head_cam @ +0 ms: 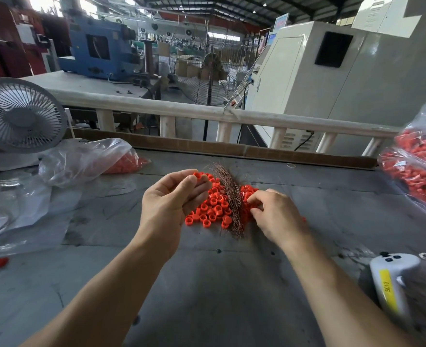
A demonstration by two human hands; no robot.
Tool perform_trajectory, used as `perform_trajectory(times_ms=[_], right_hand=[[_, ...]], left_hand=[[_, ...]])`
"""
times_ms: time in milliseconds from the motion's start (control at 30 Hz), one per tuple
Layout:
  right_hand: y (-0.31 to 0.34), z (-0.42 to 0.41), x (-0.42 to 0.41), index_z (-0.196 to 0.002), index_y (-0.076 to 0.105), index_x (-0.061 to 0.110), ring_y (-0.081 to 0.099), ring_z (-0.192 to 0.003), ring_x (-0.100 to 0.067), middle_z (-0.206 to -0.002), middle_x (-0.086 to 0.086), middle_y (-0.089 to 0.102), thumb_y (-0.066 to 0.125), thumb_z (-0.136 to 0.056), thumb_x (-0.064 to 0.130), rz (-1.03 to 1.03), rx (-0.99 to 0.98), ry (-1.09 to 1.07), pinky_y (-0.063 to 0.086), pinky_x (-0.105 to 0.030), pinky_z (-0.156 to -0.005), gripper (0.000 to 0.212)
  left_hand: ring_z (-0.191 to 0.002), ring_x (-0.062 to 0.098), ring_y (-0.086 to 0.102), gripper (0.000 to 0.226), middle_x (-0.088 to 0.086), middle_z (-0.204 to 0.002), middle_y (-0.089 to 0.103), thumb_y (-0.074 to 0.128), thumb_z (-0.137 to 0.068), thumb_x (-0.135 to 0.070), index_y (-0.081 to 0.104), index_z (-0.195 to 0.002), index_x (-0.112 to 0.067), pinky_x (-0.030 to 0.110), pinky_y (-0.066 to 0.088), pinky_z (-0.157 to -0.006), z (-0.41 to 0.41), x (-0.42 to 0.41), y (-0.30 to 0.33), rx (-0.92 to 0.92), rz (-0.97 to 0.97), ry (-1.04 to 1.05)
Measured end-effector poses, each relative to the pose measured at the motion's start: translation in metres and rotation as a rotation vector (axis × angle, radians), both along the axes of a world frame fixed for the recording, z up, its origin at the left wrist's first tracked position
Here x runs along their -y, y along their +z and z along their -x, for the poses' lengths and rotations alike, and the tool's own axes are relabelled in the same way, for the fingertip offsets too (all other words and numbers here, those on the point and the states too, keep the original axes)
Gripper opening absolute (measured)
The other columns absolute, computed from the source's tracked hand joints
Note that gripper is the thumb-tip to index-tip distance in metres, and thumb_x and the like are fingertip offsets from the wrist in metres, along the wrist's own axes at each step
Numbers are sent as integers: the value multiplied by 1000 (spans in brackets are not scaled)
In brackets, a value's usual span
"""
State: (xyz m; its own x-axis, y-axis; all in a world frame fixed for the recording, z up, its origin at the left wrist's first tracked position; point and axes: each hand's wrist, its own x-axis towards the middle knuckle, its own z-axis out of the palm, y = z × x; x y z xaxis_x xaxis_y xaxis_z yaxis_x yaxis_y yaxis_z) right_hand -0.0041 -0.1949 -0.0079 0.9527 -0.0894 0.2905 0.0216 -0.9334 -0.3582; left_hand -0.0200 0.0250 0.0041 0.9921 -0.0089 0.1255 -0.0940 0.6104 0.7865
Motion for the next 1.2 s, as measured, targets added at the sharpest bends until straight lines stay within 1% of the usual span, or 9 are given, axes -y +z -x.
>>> perform_trajectory(times_ms=[167, 233, 333, 467, 667, 800, 1033, 1133, 1200], right_hand=[[2, 3, -2, -87, 75, 20, 64, -89, -21, -93, 1, 69, 73, -90, 16, -42, 36, -40, 47, -28, -75, 6], [3, 5, -1, -87, 76, 21, 65, -90, -20, -92, 1, 72, 73, -90, 16, -52, 25, -47, 45, -26, -74, 6], [4, 6, 0, -93, 78, 21, 66, -94, -20, -98, 0, 74, 74, -90, 16, -98, 5, -59, 49, -27, -82, 6], [3, 7, 3, -94, 77, 20, 67, -92, -18, -98, 2, 75, 76, -89, 16, -185, 74, -87, 53, -30, -85, 6], [4, 6, 2, -84, 67, 27, 65, -74, -8, -80, 11, 70, 79, -85, 7, -363, 182, -58, 52, -24, -72, 23], [4, 7, 0, -79, 67, 28, 67, -72, -6, -73, 10, 71, 79, -88, 18, -478, 257, -17, 55, -27, -70, 18], [-7, 4, 0, -79, 69, 22, 59, -68, 1, -69, 14, 65, 85, -83, 22, -354, 114, -86, 41, -18, -59, 16], [-6, 2, 1, -76, 69, 22, 60, -69, 1, -69, 13, 67, 87, -80, 22, -392, 123, -110, 38, -14, -58, 18], [-4, 3, 0, -75, 71, 23, 62, -65, -2, -67, 10, 69, 86, -81, 21, -449, 163, -97, 41, -16, -59, 16]], left_hand=[[-103, 32, 75, 19, 22, -106, 76, 66, -93, -8, 69, -111, -1, 29, 61, -79, 0, 0, 1, 2, -6, -12], [-103, 33, 75, 18, 22, -106, 76, 65, -94, -7, 69, -111, 0, 30, 62, -80, 1, 1, 1, 0, -10, -19], [-102, 33, 75, 18, 22, -105, 76, 66, -94, -7, 69, -110, 0, 30, 62, -80, 3, 2, 2, 6, -27, -16], [-102, 33, 75, 18, 22, -105, 76, 66, -94, -7, 70, -111, 0, 30, 62, -80, 3, 3, 3, 10, -39, -9], [-101, 33, 75, 16, 22, -104, 76, 64, -96, -5, 70, -109, 0, 33, 63, -83, 6, 5, 3, 18, -74, -11], [-100, 33, 75, 15, 22, -104, 76, 64, -96, -5, 70, -109, 1, 34, 63, -83, 7, 6, 4, 10, -76, -17], [-100, 32, 75, 16, 21, -104, 76, 65, -96, -6, 70, -110, 0, 33, 63, -82, 8, 6, 4, 6, -86, -22], [-100, 32, 75, 15, 21, -103, 77, 65, -96, -6, 70, -109, 0, 32, 63, -81, 8, 5, 5, 5, -89, -20], [-100, 33, 75, 15, 21, -103, 76, 65, -96, -6, 70, -109, 0, 32, 63, -81, 7, 6, 6, 4, -82, -22]])
